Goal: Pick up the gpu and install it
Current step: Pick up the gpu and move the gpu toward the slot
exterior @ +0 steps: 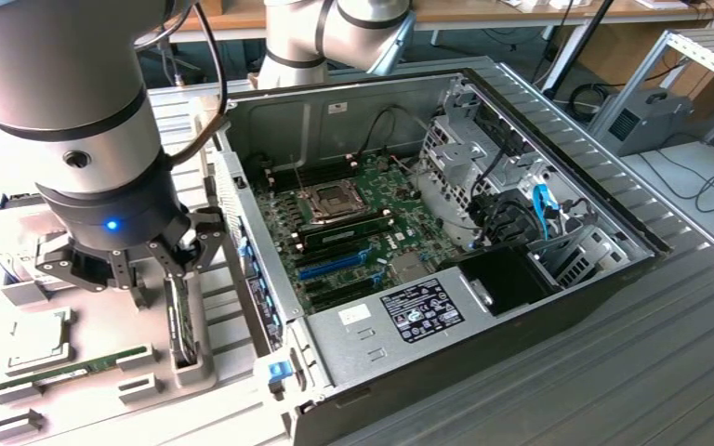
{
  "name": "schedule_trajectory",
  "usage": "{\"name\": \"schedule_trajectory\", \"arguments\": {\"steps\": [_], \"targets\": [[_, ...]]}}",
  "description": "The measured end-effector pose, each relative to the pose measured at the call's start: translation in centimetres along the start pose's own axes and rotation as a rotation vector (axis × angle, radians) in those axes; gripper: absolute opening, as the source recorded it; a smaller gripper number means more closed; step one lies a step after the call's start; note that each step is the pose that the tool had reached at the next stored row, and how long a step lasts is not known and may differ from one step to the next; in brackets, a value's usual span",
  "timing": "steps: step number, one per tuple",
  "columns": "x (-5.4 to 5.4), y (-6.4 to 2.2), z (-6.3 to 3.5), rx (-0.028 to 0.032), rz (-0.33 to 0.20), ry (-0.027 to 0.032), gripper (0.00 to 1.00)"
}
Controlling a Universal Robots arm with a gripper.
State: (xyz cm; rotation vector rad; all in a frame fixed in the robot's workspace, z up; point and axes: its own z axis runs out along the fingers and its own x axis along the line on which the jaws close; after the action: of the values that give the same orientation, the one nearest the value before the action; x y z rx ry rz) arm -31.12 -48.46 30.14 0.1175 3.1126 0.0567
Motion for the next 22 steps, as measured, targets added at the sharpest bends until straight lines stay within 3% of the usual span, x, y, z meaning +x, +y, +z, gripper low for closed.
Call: {"name": "schedule_trajectory", "arguments": {"steps": [22], "targets": [[0.01, -0.02, 0.47, 0.0, 0.0, 0.0, 0.42]]}}
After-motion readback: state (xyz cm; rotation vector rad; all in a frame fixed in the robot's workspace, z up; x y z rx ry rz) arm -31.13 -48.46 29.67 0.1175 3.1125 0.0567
